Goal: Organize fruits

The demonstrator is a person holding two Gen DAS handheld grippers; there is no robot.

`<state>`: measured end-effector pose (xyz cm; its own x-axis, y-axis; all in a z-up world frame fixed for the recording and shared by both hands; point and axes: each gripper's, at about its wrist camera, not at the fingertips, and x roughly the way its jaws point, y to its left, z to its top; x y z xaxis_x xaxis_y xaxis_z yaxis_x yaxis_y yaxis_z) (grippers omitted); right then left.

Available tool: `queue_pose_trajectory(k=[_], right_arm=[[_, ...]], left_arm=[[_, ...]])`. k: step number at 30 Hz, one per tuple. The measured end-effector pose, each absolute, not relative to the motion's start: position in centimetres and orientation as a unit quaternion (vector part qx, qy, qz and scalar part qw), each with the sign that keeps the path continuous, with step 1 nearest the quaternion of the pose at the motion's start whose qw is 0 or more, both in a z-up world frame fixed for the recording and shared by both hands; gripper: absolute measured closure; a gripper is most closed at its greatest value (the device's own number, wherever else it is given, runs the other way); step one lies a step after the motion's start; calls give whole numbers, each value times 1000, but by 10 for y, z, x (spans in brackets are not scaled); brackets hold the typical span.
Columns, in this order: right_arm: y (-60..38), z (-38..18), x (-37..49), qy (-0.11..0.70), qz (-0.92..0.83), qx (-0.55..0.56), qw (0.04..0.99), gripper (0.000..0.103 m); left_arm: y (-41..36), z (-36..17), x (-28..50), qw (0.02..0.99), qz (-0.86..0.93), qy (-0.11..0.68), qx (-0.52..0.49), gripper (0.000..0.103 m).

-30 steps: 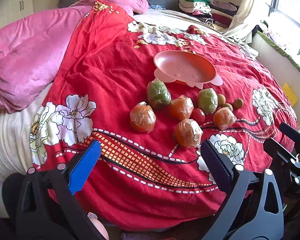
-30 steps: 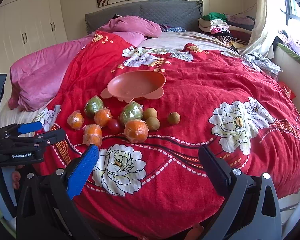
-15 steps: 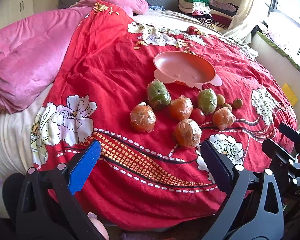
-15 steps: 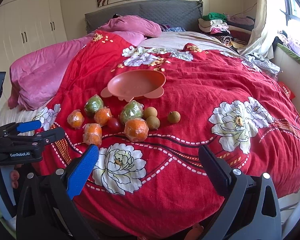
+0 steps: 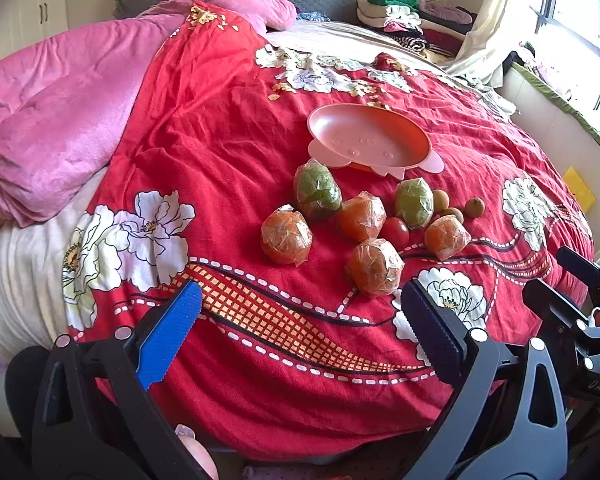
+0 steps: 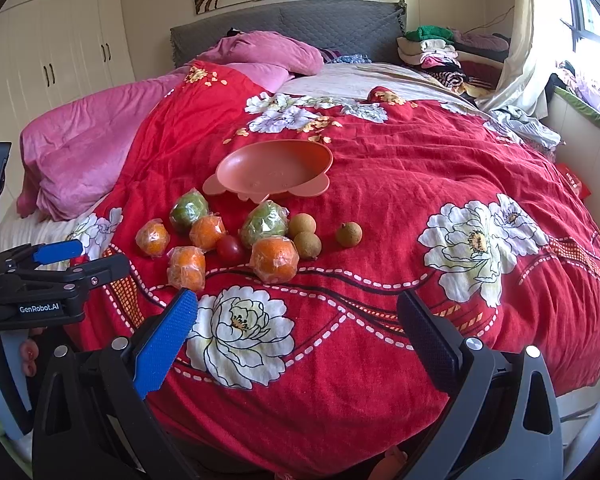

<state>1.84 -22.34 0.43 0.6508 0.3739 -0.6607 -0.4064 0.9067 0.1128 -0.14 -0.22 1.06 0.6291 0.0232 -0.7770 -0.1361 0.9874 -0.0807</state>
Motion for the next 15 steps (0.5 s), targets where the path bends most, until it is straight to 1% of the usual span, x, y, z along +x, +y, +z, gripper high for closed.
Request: queue_pose_trajectory(k=[15], right_arm=[[-222,2,19,361,213,-25,907,4]], left_arm=[[-1,10,-2,900,44,429,-65,9]])
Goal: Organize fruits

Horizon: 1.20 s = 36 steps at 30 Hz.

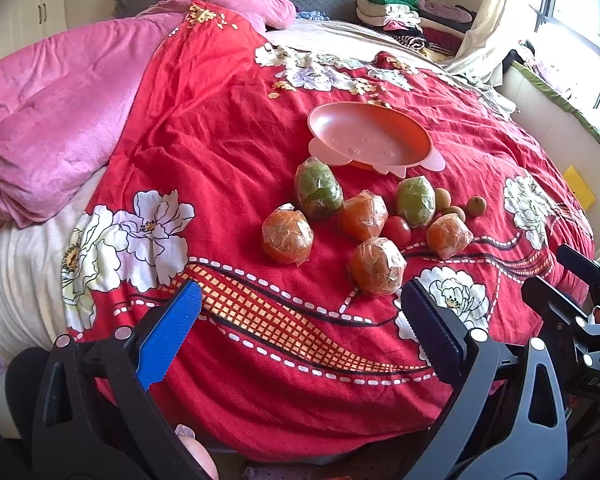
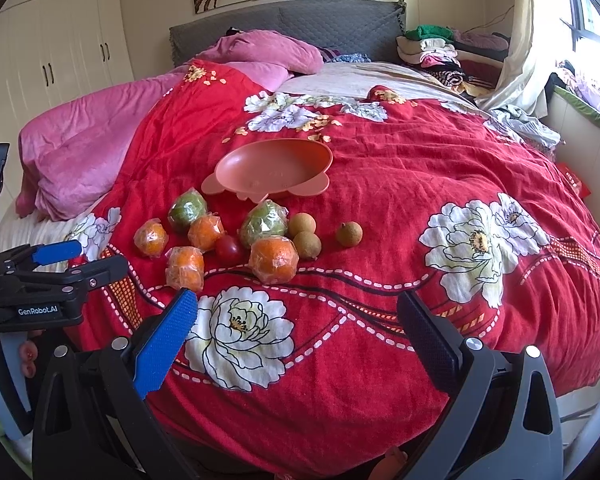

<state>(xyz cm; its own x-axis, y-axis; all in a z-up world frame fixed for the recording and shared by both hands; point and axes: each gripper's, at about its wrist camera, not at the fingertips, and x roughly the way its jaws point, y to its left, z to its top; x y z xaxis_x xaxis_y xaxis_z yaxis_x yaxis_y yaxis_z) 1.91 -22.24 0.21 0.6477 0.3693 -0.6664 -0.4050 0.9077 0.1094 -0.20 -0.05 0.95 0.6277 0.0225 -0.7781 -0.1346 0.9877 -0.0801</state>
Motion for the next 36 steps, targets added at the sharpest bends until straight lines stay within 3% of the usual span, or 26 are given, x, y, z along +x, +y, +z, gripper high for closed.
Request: queue_pose_trajectory(k=[36], right_arm=[[-189,-32,74,426,245,-24,871,6]], left_arm=[[34,-21,42,884,26,461,-73,10]])
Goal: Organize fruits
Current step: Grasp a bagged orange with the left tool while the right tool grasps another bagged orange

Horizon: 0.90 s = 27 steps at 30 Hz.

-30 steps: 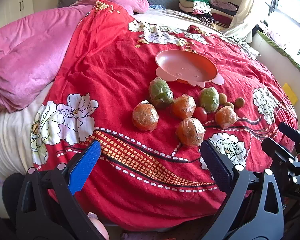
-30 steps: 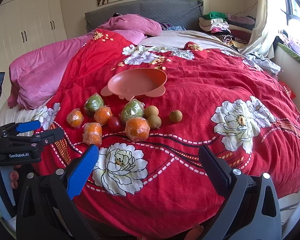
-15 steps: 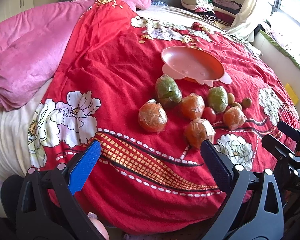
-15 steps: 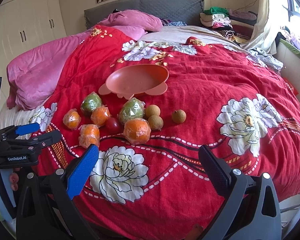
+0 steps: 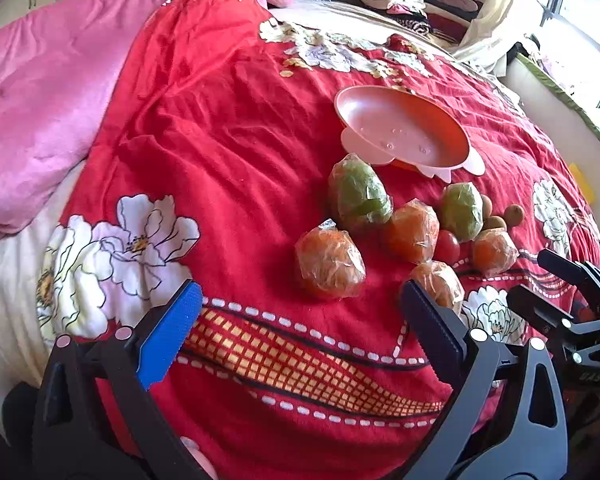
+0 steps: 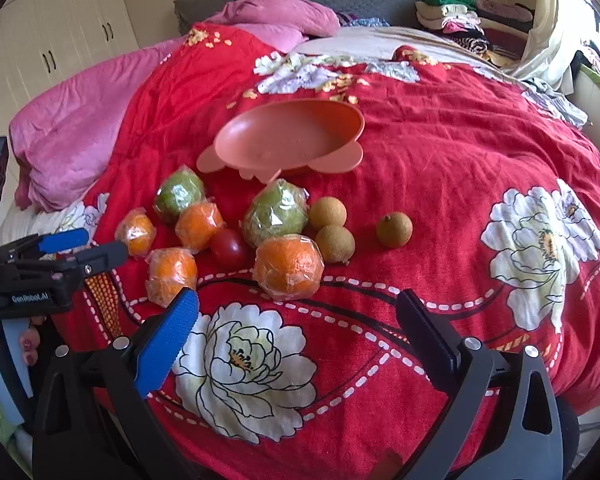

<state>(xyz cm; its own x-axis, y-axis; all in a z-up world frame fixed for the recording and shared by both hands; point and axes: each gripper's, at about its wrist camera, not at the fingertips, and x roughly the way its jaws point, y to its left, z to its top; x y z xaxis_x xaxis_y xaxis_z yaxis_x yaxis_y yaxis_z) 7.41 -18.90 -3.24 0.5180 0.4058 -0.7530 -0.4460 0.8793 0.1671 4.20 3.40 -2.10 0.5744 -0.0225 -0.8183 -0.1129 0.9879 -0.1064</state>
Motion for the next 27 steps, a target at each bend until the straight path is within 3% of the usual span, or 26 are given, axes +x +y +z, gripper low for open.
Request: queue_pose_trajectory(k=[2,3,4,6,7,13,16,27], right_arm=[[-189,-35,76,430,248,-22,868,12],[-189,-35,77,431,248,-22,867,24],[-188,-36,79,433,251,-22,865,29],[-187,-38,80,436,251,-24,864,32],[-186,-38,81,435,252,-27,864,39],[-183,-42,90,444,266,-16,856,59],[-180,-42,92,444,273,-18,853,62],[-172,-51,102,442,280,-21,852,64]], left_arm=[[34,-22,46,884,20,462,-71,18],[34,-22,48,884,18,462,-71,20],[34,-22,49,884,16,462,-70,23],[32,-22,52,885,9,461,-66,33],[31,-22,55,885,0,461,-67,40],[28,-29,62,880,-26,469,-69,58],[27,-31,65,880,-36,468,-75,65],[29,-40,72,873,-45,480,-78,66]])
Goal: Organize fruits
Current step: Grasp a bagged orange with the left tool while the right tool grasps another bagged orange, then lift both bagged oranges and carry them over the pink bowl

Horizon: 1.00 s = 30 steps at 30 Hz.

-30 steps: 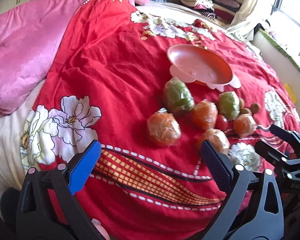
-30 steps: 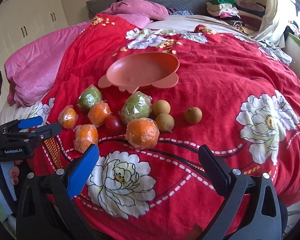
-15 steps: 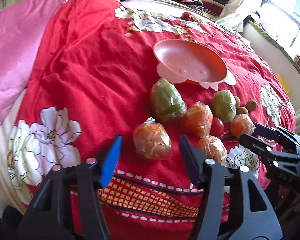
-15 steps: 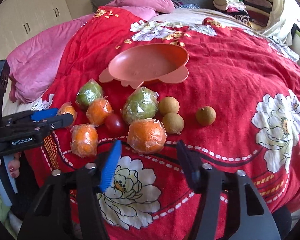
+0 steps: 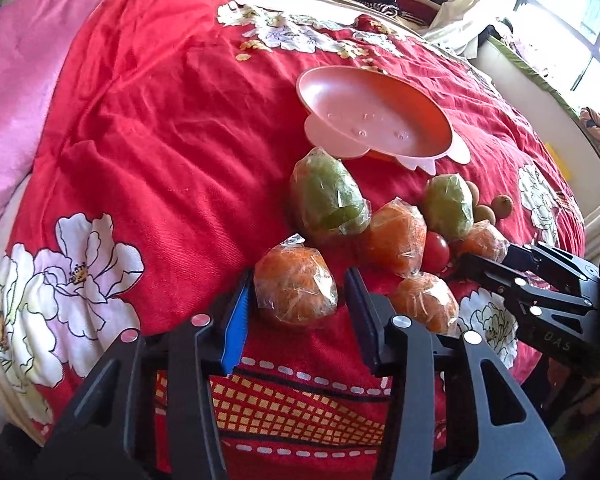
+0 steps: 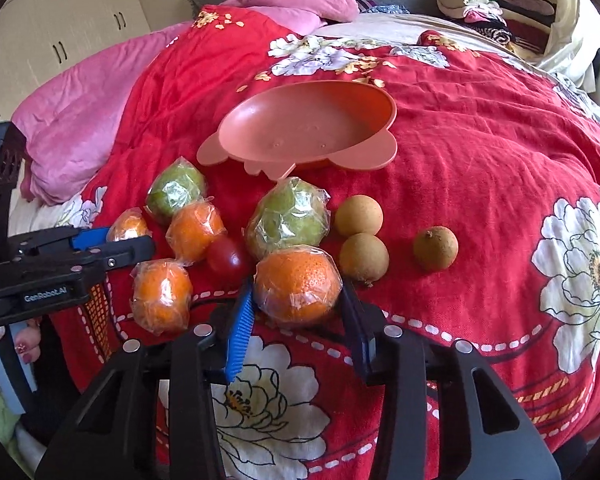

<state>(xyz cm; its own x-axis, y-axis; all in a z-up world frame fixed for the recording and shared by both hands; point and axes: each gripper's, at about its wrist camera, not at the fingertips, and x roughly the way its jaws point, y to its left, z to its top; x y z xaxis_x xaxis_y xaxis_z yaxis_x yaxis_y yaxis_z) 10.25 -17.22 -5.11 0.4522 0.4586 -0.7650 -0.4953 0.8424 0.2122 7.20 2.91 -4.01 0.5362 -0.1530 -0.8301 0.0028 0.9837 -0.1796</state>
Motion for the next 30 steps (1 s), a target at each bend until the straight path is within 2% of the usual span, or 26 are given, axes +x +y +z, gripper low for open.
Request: queue_pose_trajectory(k=[4,14,30], right_arm=[[-180,-48,101,440,288,3,851,64],[-193,-20,90,411,302,15,860,64],[-196,10,125,375,299,5,877,64]], left_arm=[[31,-41,74,873,-44,480,-76,72],[36,-12,71,878,-72,459,-117,73],[17,20,119,889,-76,441,-99,73]])
